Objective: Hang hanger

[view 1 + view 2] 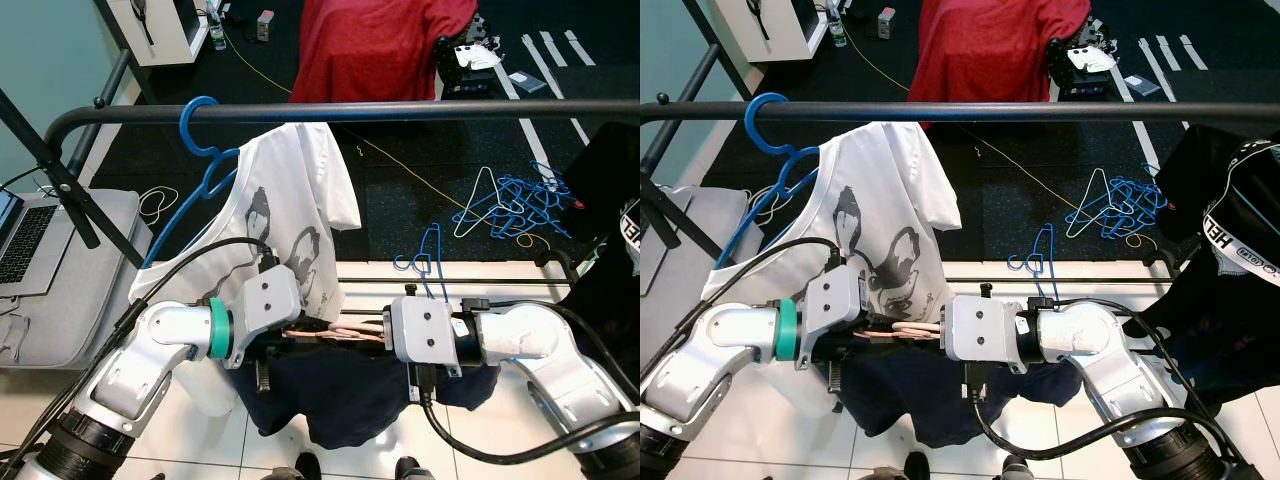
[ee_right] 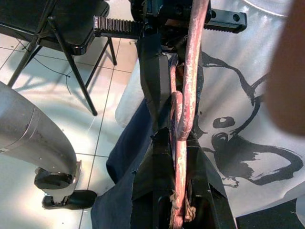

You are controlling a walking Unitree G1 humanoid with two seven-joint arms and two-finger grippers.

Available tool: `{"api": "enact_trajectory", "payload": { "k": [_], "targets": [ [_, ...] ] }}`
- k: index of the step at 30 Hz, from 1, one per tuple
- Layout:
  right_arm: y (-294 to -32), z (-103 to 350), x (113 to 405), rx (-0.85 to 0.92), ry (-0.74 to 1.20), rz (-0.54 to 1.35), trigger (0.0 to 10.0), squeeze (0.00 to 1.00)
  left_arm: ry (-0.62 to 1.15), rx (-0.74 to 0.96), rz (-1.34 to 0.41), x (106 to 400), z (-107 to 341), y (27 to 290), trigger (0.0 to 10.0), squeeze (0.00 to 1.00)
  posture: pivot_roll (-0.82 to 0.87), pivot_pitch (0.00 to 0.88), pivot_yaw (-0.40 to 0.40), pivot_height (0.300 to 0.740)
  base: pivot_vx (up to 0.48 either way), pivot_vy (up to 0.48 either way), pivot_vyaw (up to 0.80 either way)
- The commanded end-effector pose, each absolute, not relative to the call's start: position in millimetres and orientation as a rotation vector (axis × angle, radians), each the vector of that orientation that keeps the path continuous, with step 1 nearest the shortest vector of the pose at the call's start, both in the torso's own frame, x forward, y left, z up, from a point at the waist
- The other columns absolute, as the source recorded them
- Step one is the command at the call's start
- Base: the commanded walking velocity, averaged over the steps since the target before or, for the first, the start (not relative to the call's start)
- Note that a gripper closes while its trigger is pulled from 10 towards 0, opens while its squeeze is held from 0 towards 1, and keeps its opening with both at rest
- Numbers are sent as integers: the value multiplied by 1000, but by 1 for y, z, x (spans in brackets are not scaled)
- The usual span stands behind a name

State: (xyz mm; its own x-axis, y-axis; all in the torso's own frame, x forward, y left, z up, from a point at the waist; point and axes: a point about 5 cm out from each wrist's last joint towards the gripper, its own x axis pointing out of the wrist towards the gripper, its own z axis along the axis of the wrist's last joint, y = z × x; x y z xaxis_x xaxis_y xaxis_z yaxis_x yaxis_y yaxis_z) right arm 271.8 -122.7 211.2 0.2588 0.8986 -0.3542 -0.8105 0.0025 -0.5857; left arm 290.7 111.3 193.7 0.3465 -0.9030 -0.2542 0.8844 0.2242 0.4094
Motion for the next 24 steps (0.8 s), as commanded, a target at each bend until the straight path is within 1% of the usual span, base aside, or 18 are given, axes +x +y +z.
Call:
{"api": "enact_trajectory", "payload": {
  "k": [1, 11, 12, 14, 15, 16, 17, 18, 24],
  "targets": [
    [-123, 201, 268, -813, -96, 1383, 0, 0, -49, 552, -1226, 289, 194, 116, 0, 0, -252, 227, 181, 740, 0, 0, 0],
    [-122, 202, 269, -820, -112, 1367, 0, 0, -54, 495, -1234, 288, 195, 112, 0, 0, -255, 222, 179, 740, 0, 0, 0],
    [-122, 202, 270, -824, -118, 1358, 8706, 0, -57, 490, -1231, 288, 196, 111, 0, 0, -255, 222, 179, 740, 0, 0, 0],
    [-121, 202, 270, -826, -123, 1351, 8706, 0, -59, 488, -1229, 288, 196, 111, 0, 0, -255, 222, 179, 740, 0, 0, 0],
    [-120, 205, 272, -822, -152, 1330, 10000, 0, -57, 476, -1224, 289, 196, 109, 0, 0, -255, 222, 181, 740, 0, 0, 0],
    [-120, 205, 272, -822, -152, 1330, 10000, 0, -57, 476, -1224, 289, 196, 109, 0, 0, -255, 222, 181, 740, 0, 0, 0],
    [-119, 207, 272, -820, -167, 1321, 10000, 0, -54, 472, -1219, 289, 196, 109, 353, 0, -255, 222, 181, 740, 0, 0, 0],
    [-119, 209, 273, -794, -173, 1310, 10000, 1000, -52, 475, -1218, 289, 196, 109, 10000, 0, -256, 222, 181, 740, 0, 0, 0],
    [-121, 214, 270, -782, -174, 1299, 10000, 1000, -48, 492, -1205, 291, 194, 110, 10000, 0, -257, 227, 183, 740, 0, 0, 0]
  ]
}}
